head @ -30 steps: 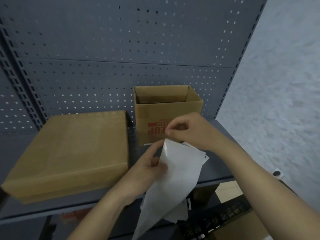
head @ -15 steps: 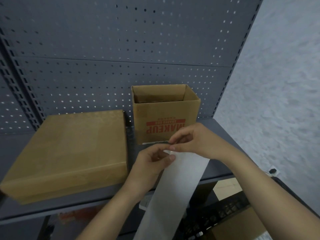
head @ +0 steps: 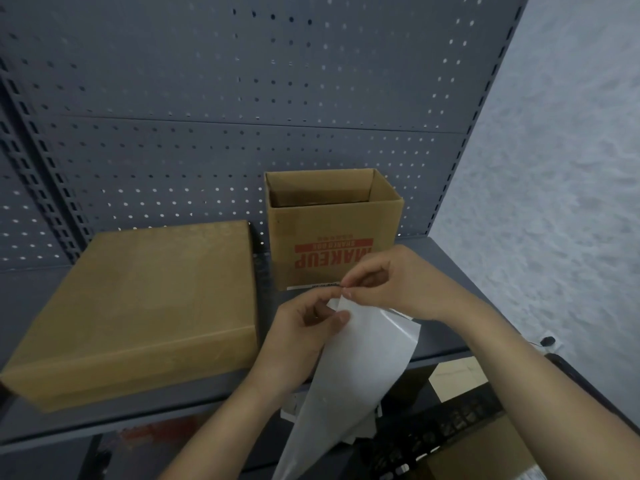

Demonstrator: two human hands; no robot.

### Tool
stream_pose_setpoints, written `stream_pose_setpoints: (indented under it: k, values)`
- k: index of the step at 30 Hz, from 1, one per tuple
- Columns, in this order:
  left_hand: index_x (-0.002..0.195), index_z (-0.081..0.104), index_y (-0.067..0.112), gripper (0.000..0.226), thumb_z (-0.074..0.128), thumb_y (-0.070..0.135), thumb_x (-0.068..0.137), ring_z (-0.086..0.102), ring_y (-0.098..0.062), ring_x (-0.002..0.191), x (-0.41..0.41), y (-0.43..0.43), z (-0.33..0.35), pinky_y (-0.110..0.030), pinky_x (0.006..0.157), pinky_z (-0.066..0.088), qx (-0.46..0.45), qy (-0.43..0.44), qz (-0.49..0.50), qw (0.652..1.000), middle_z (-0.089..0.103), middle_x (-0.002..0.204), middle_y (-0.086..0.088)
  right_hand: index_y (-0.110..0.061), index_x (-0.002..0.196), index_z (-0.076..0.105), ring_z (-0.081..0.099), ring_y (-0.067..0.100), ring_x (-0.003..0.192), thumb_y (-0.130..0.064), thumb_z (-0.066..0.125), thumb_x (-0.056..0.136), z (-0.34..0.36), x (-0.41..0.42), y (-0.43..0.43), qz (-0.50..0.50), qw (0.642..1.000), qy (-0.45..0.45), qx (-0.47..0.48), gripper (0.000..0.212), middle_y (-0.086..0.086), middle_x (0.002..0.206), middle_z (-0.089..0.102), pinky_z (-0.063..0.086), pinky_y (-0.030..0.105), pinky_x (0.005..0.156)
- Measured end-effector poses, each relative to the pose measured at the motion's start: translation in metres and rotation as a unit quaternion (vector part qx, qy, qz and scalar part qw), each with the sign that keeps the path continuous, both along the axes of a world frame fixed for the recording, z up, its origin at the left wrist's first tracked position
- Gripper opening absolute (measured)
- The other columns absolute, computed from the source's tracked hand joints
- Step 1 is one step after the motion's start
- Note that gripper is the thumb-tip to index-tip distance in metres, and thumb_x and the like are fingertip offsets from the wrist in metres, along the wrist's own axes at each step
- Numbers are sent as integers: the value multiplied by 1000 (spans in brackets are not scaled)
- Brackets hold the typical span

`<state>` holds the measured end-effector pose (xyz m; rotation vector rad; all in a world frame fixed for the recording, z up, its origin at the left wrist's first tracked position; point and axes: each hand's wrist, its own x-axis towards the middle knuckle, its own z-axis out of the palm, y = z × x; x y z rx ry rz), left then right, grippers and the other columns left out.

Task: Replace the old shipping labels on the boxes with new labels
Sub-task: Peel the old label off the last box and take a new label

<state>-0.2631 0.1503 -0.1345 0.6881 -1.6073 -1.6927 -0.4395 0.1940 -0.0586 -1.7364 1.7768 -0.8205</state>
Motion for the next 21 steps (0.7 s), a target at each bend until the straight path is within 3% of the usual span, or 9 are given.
stream_pose_setpoints:
  k: [4, 10, 15, 21]
  values:
    - [109, 73, 15, 22, 67, 6, 90, 64, -12, 73, -1, -1, -1, -22, 67, 52, 15, 9, 12, 1000, 65, 75, -5, -23, 93, 77, 68, 1, 84, -25, 79, 81, 0, 2, 1, 5, 1000, 9, -6, 12, -12, 88, 74, 56, 20, 81]
    - [104, 76, 20, 18, 67, 10, 91, 69, -29, 87, -2, 0, -3, -39, 81, 56, 9, -5, 20, 1000, 68, 91, -21, -20, 86, 76, 69, 1, 80, -23, 79, 81, 1, 4, 4, 9, 1000, 12, 3, 6, -11, 84, 74, 55, 18, 79]
    - [106, 75, 21, 20, 67, 9, 91, 66, -21, 80, -4, -1, -5, -32, 77, 55, 6, -15, 23, 1000, 65, 86, -20, -21, 84, 76, 69, 2, 81, -21, 78, 82, -1, 4, 3, -4, 1000, 24, 0, 3, -10, 83, 74, 57, 24, 80]
    - [100, 77, 31, 25, 68, 10, 91, 68, -29, 90, -7, -2, -6, -42, 85, 56, -1, -9, 22, 1000, 69, 89, -16, -24, 82, 75, 68, 3, 81, -23, 76, 83, -4, 3, 4, -14, 999, 28, -5, 2, -11, 82, 73, 58, 25, 78]
